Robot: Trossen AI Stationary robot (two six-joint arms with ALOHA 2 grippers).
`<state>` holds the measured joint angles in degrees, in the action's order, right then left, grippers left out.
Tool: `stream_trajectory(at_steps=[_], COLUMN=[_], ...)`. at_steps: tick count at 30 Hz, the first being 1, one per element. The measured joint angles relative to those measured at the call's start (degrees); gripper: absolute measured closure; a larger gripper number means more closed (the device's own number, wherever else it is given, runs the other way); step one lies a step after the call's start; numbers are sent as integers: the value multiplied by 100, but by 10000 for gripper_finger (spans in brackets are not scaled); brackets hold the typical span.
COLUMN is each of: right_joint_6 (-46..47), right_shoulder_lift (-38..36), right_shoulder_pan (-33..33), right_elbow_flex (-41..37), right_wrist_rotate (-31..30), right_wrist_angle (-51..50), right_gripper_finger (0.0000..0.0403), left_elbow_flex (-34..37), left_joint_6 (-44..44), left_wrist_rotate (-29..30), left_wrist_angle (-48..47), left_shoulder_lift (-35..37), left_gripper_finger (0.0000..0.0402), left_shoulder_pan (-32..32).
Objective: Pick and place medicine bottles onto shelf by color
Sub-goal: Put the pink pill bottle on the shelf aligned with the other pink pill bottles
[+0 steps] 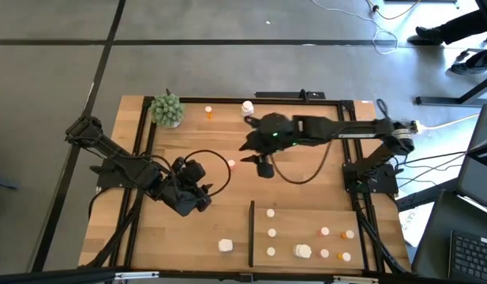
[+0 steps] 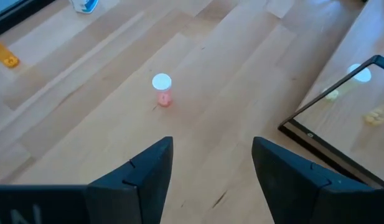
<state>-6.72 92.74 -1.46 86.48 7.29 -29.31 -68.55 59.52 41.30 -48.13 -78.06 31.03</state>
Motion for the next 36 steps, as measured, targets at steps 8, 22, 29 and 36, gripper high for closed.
stream_trajectory(at_steps=[8,22,29,36], right_joint_6=[-221,-584,-582,-580], right_shoulder_lift=[929,2019,2255,2285], right_shoulder_pan=[-94,-391,-548,-617], right_elbow_flex=[0,-2,-2,-2], right_wrist_rotate=[-9,-13,199,290], right_wrist_angle=[-3,410,692,756], right_gripper_finger=[233,233,233,233], left_elbow_flex=[0,-7,-7,-7], left_joint_6=[196,197,186,190], left_wrist_rotate=[0,13,20,17], left_wrist_angle=[-35,-26,-27,-26], left_shoulder_lift=[61,572,612,612], left_gripper_finger=[188,188,188,188], left_shoulder_pan=[49,42,48,48])
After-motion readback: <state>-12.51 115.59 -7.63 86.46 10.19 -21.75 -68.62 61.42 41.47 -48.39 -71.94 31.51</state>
